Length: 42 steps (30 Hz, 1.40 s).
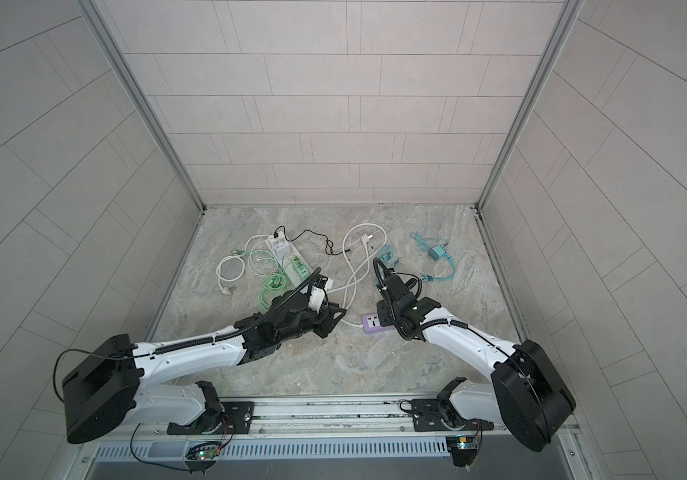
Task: Insert the plug
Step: 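Lower the held teal charger into the purple strip socket with right gripper, then open the right gripper and move it to another teal charger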
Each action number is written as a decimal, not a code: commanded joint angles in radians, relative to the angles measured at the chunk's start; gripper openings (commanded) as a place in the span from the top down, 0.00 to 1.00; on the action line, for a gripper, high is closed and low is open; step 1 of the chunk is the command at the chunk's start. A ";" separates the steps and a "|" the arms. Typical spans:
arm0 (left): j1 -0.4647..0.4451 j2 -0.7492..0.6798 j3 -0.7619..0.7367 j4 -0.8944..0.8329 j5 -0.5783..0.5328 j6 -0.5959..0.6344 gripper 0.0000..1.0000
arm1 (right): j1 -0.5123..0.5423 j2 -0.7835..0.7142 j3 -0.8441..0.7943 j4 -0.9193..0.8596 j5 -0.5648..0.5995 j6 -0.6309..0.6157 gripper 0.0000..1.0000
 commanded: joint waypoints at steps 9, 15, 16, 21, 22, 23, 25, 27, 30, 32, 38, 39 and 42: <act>0.002 -0.120 -0.007 -0.071 -0.114 0.074 0.60 | 0.115 0.014 -0.172 0.159 0.172 0.121 0.89; 0.009 -0.152 -0.023 -0.089 -0.140 0.079 0.58 | 0.117 0.044 -0.165 0.275 0.174 0.097 0.89; 0.011 -0.154 -0.023 -0.094 -0.143 0.081 0.58 | 0.116 0.057 -0.152 0.287 0.179 0.091 0.89; 0.012 -0.175 -0.034 -0.108 -0.164 0.082 0.57 | 0.117 0.184 -0.052 0.361 0.182 0.051 0.89; 0.013 -0.185 -0.038 -0.113 -0.169 0.082 0.56 | 0.115 0.218 -0.004 0.356 0.179 0.050 0.88; 0.014 -0.193 -0.043 -0.119 -0.177 0.083 0.55 | 0.115 0.245 0.034 0.344 0.179 0.051 0.88; 0.017 -0.213 -0.050 -0.136 -0.198 0.083 0.53 | 0.116 0.297 0.103 0.305 0.186 0.057 0.87; 0.019 -0.234 -0.061 -0.145 -0.211 0.088 0.52 | 0.116 0.322 0.145 0.287 0.179 0.048 0.85; 0.024 -0.262 -0.086 -0.146 -0.250 0.088 0.46 | 0.114 0.323 0.186 0.250 0.177 0.041 0.82; 0.026 -0.274 -0.103 -0.139 -0.277 0.083 0.43 | 0.113 0.305 0.200 0.228 0.158 0.033 0.74; 0.033 -0.275 -0.102 -0.135 -0.291 0.084 0.40 | 0.113 0.248 0.203 0.215 0.110 0.022 0.56; 0.034 -0.274 -0.100 -0.135 -0.292 0.084 0.40 | 0.114 0.240 0.202 0.209 0.112 0.021 0.55; 0.034 -0.270 -0.099 -0.132 -0.289 0.087 0.39 | 0.113 0.220 0.192 0.199 0.128 0.020 0.45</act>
